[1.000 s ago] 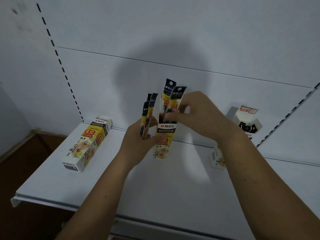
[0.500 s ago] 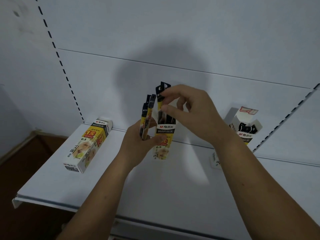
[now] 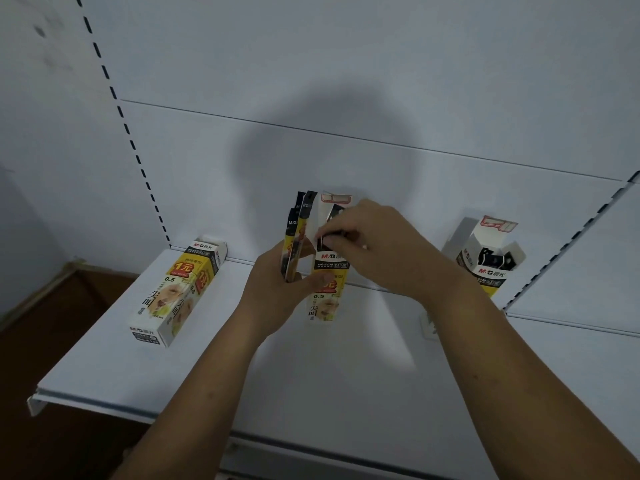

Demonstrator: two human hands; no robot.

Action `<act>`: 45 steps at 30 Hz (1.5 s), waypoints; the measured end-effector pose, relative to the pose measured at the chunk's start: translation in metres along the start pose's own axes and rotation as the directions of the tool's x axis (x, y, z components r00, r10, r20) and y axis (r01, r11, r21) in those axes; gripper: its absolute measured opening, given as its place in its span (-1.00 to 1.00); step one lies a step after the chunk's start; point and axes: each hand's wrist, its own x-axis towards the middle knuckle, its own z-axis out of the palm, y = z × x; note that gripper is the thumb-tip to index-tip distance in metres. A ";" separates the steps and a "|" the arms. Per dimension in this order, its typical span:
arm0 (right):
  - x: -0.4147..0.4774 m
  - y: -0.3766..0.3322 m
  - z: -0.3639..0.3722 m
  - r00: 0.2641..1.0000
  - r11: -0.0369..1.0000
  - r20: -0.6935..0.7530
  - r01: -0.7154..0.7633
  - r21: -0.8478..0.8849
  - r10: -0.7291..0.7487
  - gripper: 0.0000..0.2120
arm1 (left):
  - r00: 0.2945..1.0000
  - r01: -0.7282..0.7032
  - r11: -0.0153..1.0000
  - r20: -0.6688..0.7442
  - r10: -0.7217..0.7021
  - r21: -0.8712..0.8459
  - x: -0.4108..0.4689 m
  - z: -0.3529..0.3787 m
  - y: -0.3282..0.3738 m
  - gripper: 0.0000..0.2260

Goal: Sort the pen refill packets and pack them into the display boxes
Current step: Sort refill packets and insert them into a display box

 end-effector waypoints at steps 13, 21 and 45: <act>-0.006 -0.001 -0.011 0.993 0.990 -0.107 -0.037 0.137 0.052 -0.88 | 1.000 -0.002 1.000 -0.004 0.002 -0.008 -0.002 0.001 0.000 -0.75; -0.004 0.002 -0.009 0.998 0.996 -0.001 -0.056 0.065 0.056 -0.88 | 1.000 0.003 1.000 -0.027 -0.002 0.024 -0.002 0.002 0.001 -0.70; 0.006 0.006 -0.004 0.958 0.961 -0.148 -0.219 0.168 0.244 -0.85 | 1.000 -0.024 1.000 0.007 0.023 0.016 -0.004 0.003 0.002 -0.72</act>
